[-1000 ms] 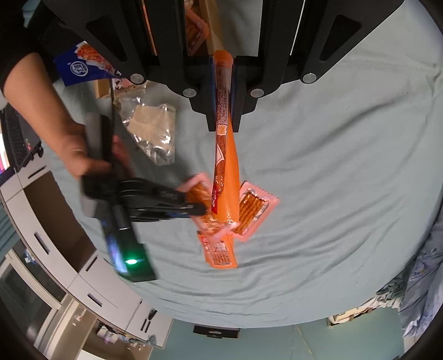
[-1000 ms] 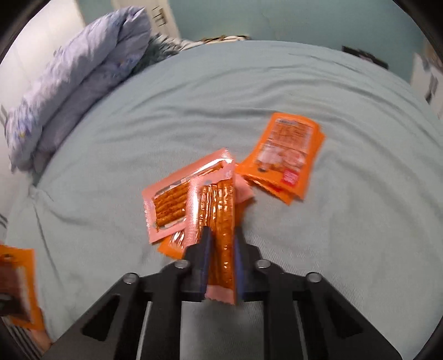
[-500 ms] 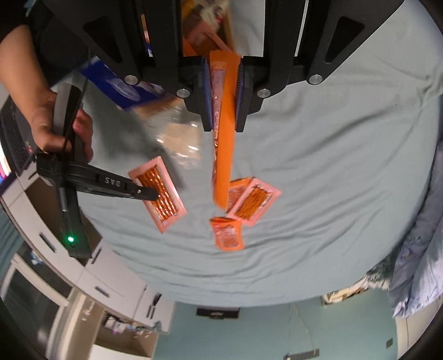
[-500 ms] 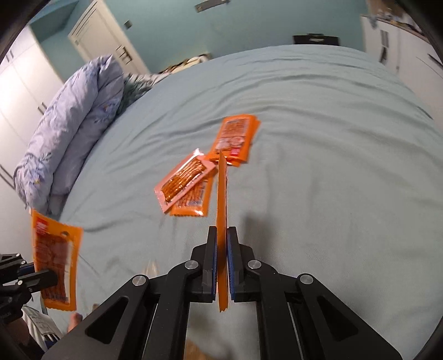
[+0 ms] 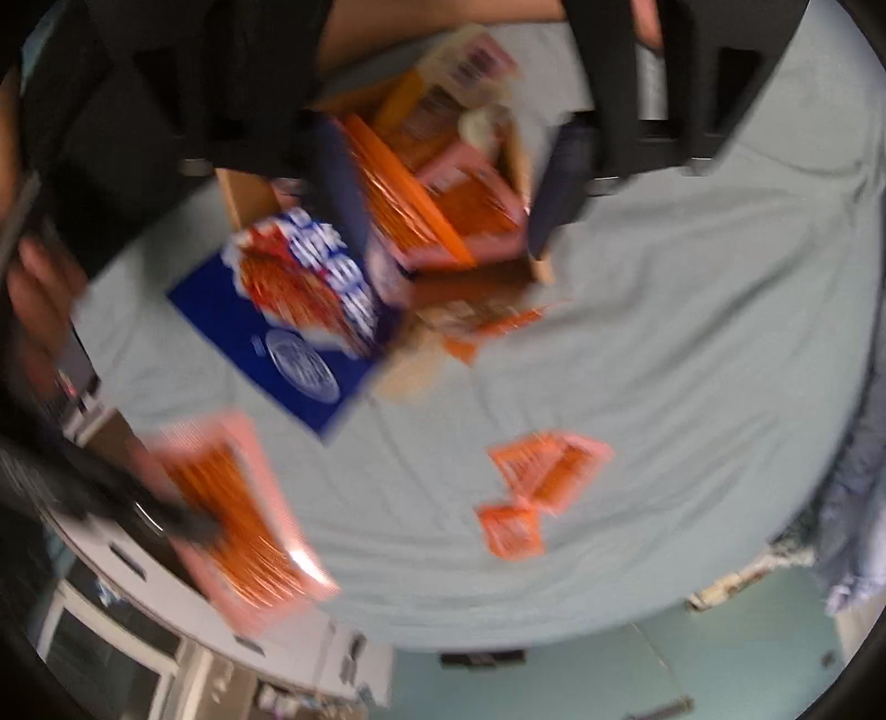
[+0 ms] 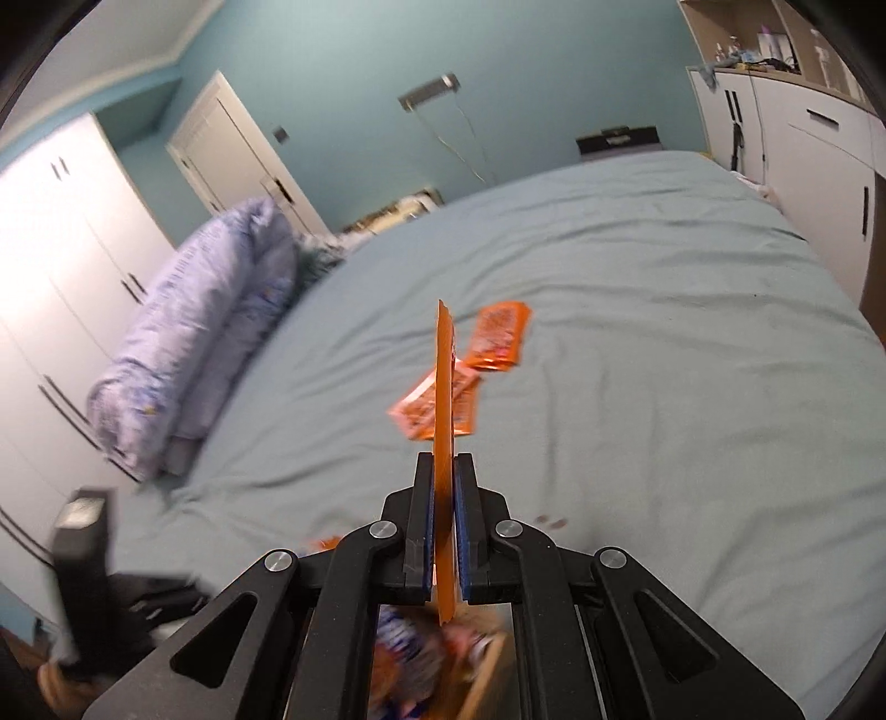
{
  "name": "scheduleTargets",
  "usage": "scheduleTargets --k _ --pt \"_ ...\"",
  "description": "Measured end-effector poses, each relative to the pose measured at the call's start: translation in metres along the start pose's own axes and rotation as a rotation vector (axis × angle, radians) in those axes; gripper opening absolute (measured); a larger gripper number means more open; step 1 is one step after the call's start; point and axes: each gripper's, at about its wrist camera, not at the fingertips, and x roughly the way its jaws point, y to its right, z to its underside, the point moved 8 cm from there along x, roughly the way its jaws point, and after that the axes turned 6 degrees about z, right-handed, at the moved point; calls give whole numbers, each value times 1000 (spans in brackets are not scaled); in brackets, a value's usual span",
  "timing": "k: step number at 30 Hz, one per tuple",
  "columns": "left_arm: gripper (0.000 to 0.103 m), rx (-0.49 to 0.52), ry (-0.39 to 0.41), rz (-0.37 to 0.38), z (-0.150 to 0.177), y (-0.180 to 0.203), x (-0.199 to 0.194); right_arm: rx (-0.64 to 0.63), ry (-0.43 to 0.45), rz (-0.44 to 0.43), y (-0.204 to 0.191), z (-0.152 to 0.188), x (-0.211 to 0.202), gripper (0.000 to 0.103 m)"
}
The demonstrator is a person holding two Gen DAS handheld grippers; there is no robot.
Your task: Organize snacks
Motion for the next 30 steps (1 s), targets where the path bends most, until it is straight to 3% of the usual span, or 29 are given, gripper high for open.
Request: scheduleTargets --k 4,9,16,20,23,25,28,30 --pt "86 -111 118 -89 -17 -44 -28 31 48 -71 -1 23 -43 4" --pt "85 -231 50 -118 -7 -80 -18 -26 88 -154 -23 47 -83 4" --pt "85 -306 13 -115 -1 -99 -11 -201 -69 -137 -78 92 -52 4" --pt "86 -194 -59 -214 4 -106 -2 -276 -179 -30 -89 99 -7 4" --pt "86 7 -128 -297 6 -105 11 -205 -289 18 -82 97 14 5" --pt "86 152 -181 -305 10 -105 24 -171 -293 5 -86 83 11 10" --pt "86 219 -252 -303 18 -116 41 -177 -182 -16 -87 47 -10 36" --pt "86 195 -302 -265 23 -121 54 -173 -87 9 -72 23 -29 82"
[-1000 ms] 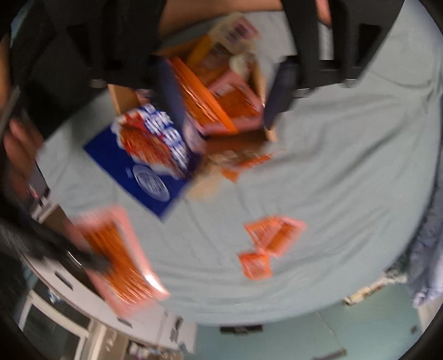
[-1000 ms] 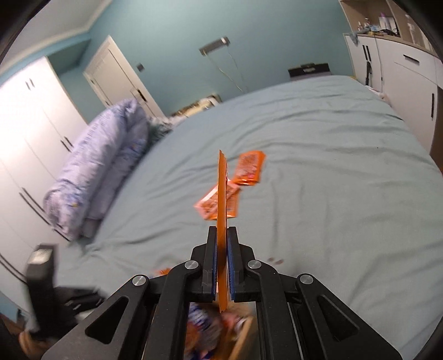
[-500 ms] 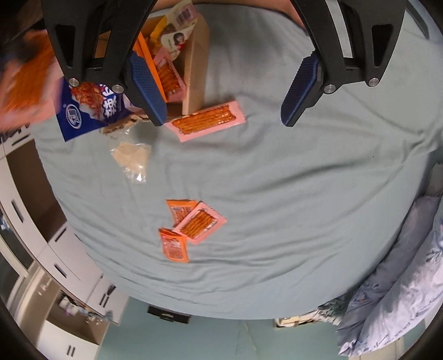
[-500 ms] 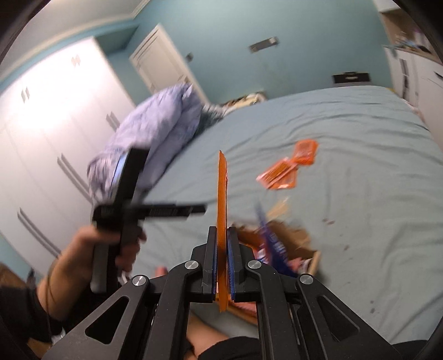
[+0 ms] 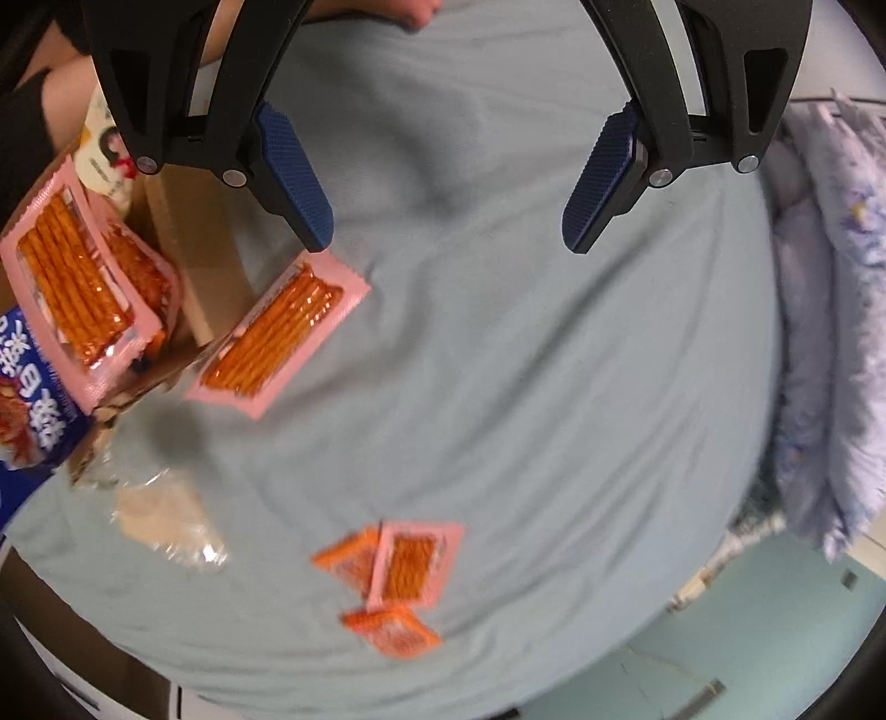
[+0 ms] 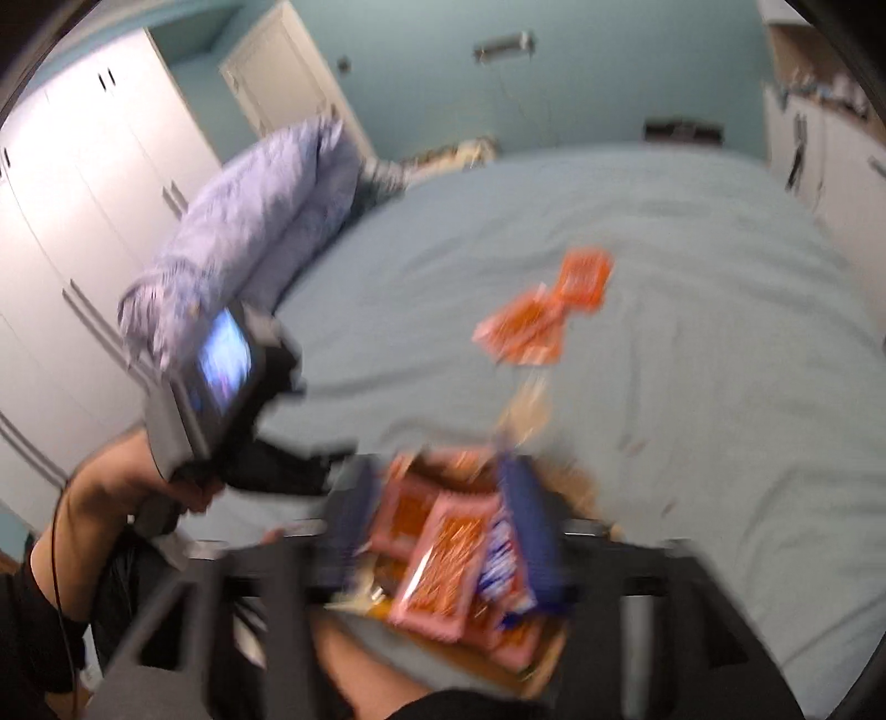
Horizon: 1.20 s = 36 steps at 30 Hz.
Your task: Organize snacks
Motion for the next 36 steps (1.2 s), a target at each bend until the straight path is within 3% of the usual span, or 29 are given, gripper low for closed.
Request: scheduleTargets --k 2,4,6,8,10,14,17,18,19,20,22,23,26,30,33,36 --pt "86 16 -44 44 0 9 13 13 90 68 27 -5 -16 99" --pt "86 84 -79 67 0 26 26 49 166 183 67 -10 -19 100" --pt "83 163 -93 82 -1 42 35 138 121 245 101 -2 -6 100" --pt "80 157 -83 138 -9 46 34 321 13 209 129 11 15 100" --pt "80 119 -41 137 -22 40 33 450 -28 142 146 13 25 100" --pt "77 108 -50 251 -30 39 41 555 5 112 173 1 18 100" --pt "65 77 -62 345 -32 39 46 577 -21 131 180 11 20 100" --pt "56 63 -68 386 -32 39 48 579 -23 130 178 13 16 100" --pt "39 51 -78 424 -31 40 51 578 -24 126 177 14 13 100" --pt "33 37 -110 453 -28 41 55 575 -22 125 177 10 12 100" --pt "9 35 -127 478 -24 44 57 561 -9 127 174 7 6 100" --pt "8 33 -120 476 -25 43 56 551 -6 132 173 7 4 100" --pt "4 -16 -62 457 -31 35 43 529 -12 149 167 5 18 100" --pt "0 -138 100 435 -49 8 3 524 -24 156 166 5 25 100" --pt "0 -212 217 504 -55 3 -38 537 -36 167 170 6 26 100" --pt "0 -186 320 538 -58 12 -82 557 -38 168 173 5 26 100"
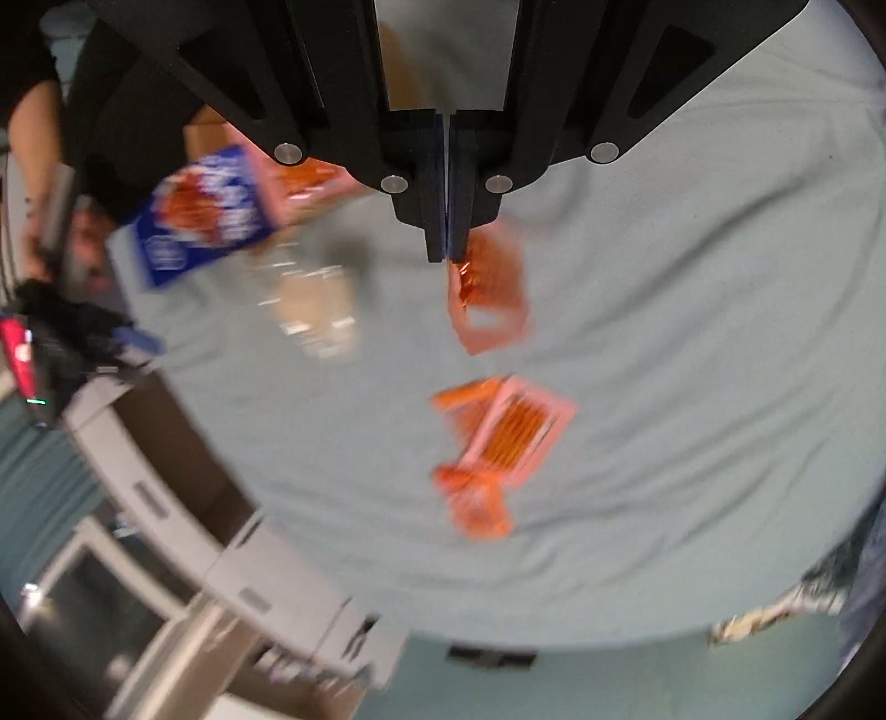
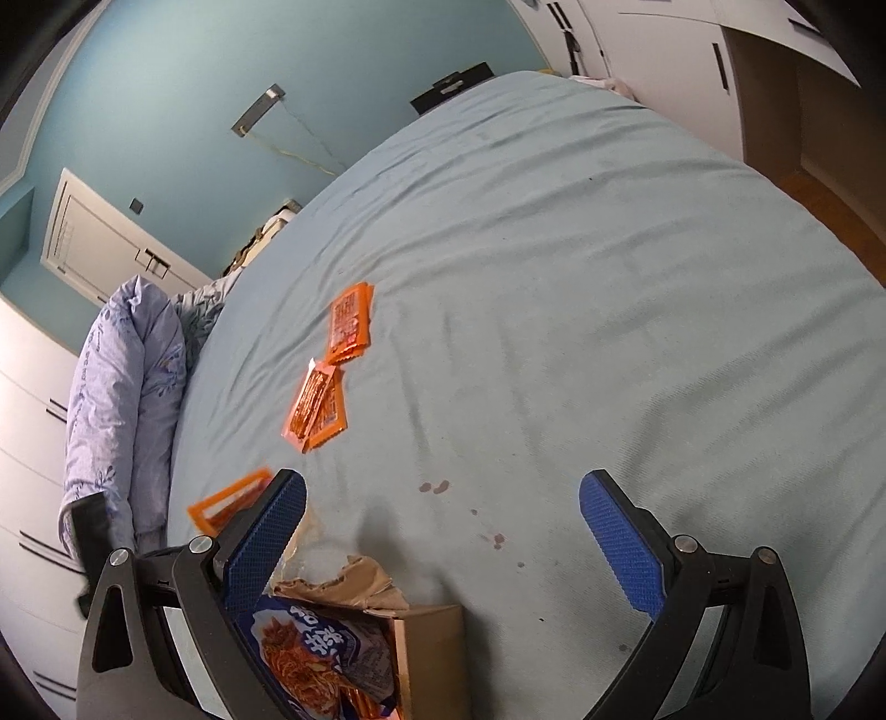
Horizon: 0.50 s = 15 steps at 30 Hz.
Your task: Organize snacks
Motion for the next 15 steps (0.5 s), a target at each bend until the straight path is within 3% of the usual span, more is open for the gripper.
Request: scheduleTargets --k 4,10,15 --pt "0 80 58 61 5 53 -23 6 3 -4 1 -2 -3 100" --pt "0 136 84 57 13 67 -37 -20 -2 9 -3 0 -2 100" --pt "0 132 131 150 5 79 -58 -46 -18 -3 -10 -2 1 100"
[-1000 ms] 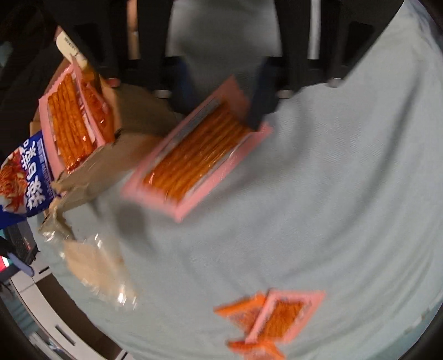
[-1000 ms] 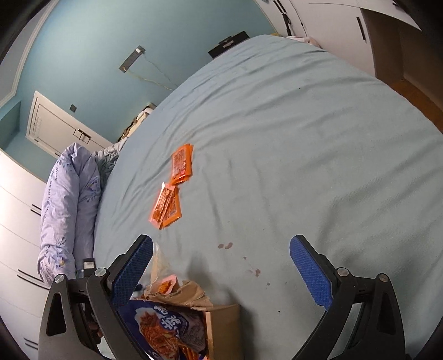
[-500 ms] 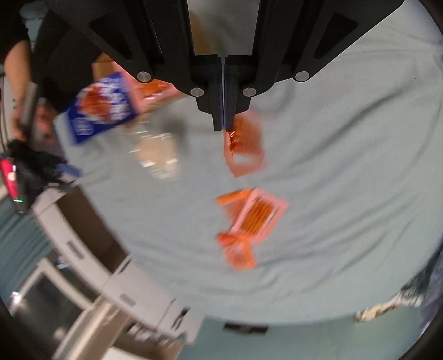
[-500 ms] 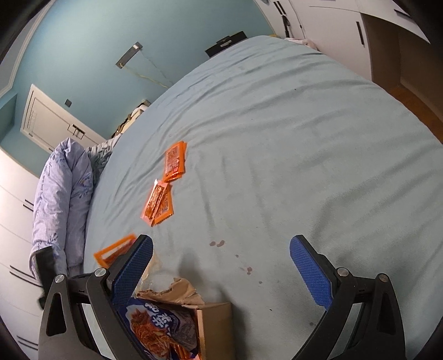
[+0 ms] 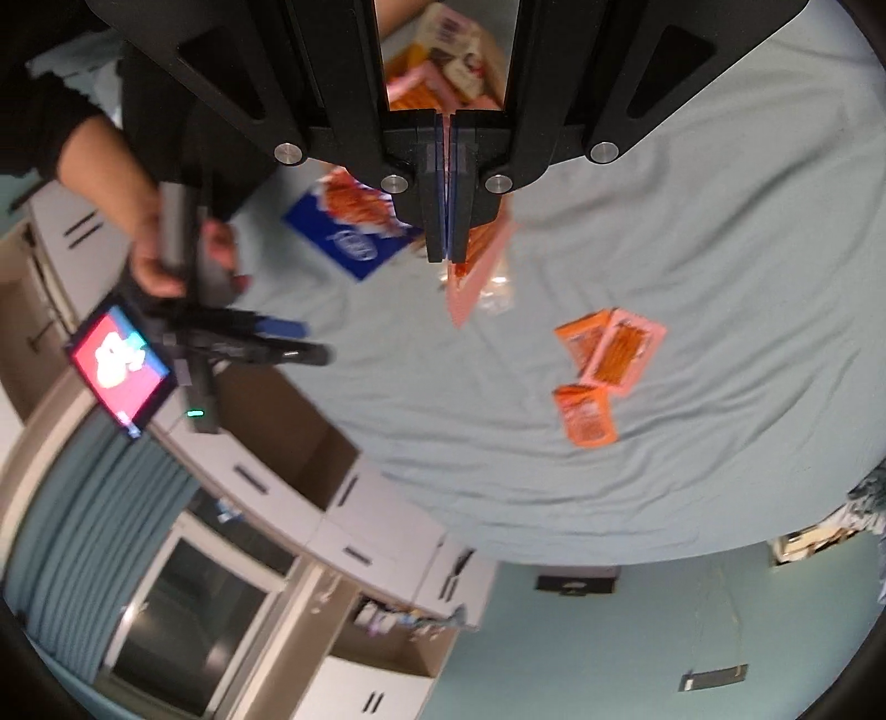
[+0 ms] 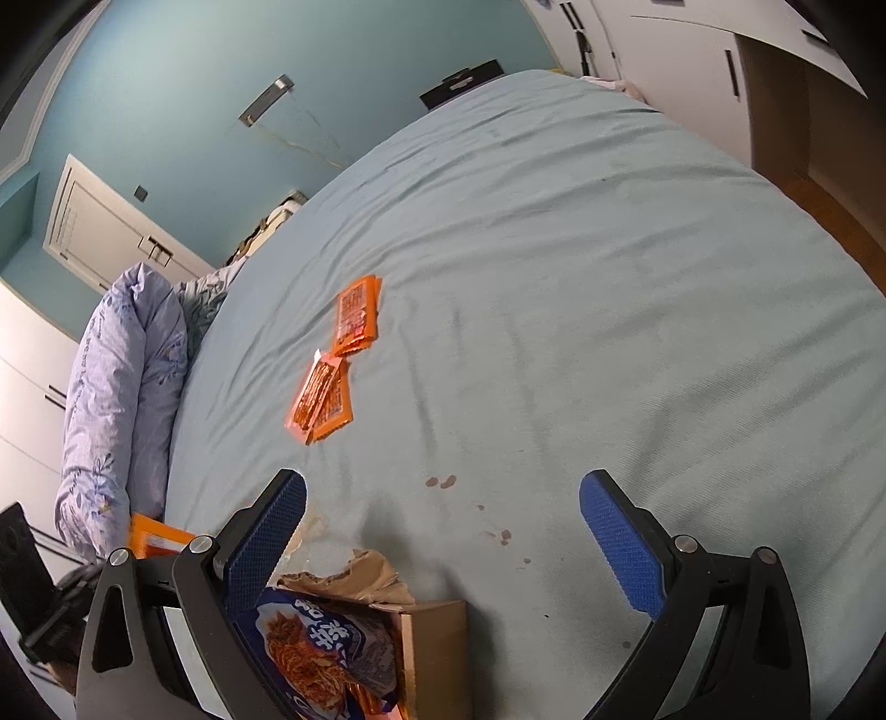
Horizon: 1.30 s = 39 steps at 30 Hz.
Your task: Organize snacks
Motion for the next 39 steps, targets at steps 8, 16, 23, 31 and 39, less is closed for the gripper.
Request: scheduleTargets --k 8,16,23,31,39 --pt "0 -84 -202 11 39 0 32 -10 -65 -32 -17 -22 39 100" --pt "8 -123 -265 113 48 6 69 -118 -254 4 -97 -100 131 100" --pt "26 -259 -269 213 45 1 97 -179 -339 169 -146 -157 236 100" --pt "90 -324 -181 126 32 -30 87 -249 -421 285 -161 -156 312 100" --pt "90 -409 -223 39 45 -59 95 -358 -377 348 -167 -148 319 43"
